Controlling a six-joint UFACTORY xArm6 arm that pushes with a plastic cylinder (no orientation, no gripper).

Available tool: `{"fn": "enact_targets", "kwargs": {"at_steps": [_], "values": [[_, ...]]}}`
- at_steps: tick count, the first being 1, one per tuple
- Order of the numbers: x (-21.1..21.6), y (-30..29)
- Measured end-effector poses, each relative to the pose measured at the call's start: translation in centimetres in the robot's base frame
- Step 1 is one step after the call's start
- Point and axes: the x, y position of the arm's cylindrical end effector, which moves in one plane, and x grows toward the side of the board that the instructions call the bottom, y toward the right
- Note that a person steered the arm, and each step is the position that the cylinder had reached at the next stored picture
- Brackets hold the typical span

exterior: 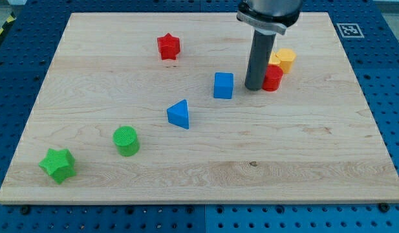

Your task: Slide the blue cube below the red star

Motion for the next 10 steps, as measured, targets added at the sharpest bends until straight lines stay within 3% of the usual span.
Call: {"fn": "enact_targets", "kwargs": {"at_steps": [2,5,7,8,10], "values": [[0.6,-1.8],[1.6,-9.6],[1.9,-5.9],[0.0,-4.4],[-0.1,-7.9]]}}
